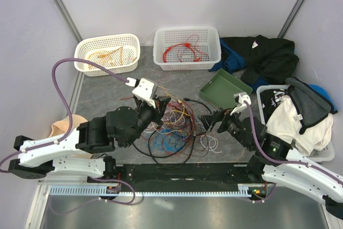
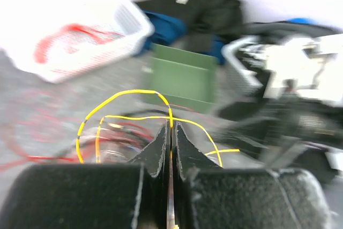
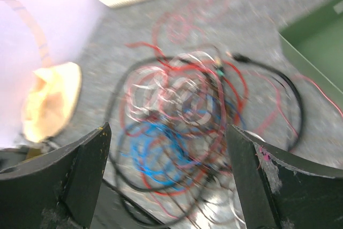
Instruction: Untangle the cables
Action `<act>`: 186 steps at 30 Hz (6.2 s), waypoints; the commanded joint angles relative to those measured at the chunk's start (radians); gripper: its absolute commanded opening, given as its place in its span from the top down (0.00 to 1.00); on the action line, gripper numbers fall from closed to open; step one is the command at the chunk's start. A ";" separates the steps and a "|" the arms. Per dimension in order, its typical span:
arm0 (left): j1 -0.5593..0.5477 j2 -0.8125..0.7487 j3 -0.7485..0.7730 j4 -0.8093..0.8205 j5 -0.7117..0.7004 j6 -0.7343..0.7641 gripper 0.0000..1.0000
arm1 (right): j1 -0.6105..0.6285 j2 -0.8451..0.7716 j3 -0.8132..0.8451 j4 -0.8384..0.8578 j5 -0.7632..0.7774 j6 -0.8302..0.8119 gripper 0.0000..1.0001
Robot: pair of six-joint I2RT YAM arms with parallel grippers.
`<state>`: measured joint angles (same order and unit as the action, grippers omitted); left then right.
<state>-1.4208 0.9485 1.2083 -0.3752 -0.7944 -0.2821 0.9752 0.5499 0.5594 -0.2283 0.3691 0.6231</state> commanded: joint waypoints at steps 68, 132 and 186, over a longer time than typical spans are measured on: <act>1.419 1.012 0.484 0.311 0.253 -0.316 0.00 | 0.002 0.153 0.057 0.161 0.008 -0.158 0.02; 0.586 -0.499 -0.622 -0.452 0.070 -1.033 0.00 | -0.043 1.822 1.297 0.138 -0.228 -0.349 0.36; 0.586 -0.363 -0.704 -0.307 0.126 -1.040 0.00 | -0.207 1.700 1.042 0.451 -0.239 -0.148 0.12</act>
<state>-0.8330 0.5766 0.5133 -0.7406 -0.6506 -1.2976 0.7506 2.3013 1.6001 0.1764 0.1734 0.4358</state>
